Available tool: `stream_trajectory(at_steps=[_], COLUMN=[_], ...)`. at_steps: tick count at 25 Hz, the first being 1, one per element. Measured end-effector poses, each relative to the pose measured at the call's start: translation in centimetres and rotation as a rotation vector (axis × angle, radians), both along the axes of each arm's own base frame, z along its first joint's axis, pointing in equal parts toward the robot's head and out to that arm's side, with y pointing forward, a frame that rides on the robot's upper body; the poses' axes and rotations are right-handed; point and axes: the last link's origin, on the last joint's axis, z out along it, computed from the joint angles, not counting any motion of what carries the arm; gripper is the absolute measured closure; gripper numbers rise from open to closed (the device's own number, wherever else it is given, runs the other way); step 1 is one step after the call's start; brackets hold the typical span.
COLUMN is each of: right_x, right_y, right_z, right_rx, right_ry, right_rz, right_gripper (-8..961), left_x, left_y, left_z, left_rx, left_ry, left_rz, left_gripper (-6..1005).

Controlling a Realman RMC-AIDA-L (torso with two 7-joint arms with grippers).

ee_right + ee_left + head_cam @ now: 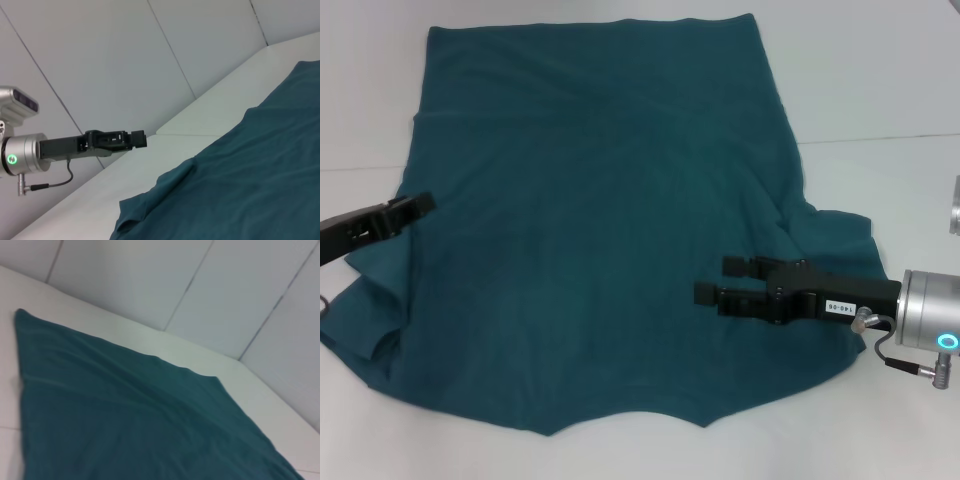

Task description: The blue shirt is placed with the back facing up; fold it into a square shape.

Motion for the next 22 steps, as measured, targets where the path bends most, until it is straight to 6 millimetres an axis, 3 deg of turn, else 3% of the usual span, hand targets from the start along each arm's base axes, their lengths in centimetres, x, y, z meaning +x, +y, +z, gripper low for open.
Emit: stream_trajectory(at_steps=[6,22], right_x=[-0.1,-0.3], right_y=[0.1,0.4], right_z=[0.0,0.3], right_rx=[-0.007,-0.031], right_ry=[0.0,0.014], right_rz=[-0.005,-0.032], right_gripper=[38,39], left_x=[-1.6,-4.8], left_y=[-0.6,-1.9], left_z=[0.2,-0.9], left_rx=[0.01,-0.03], left_ry=[0.033,0.128], left_rz=[0.048,0.184], left_gripper=[502,210])
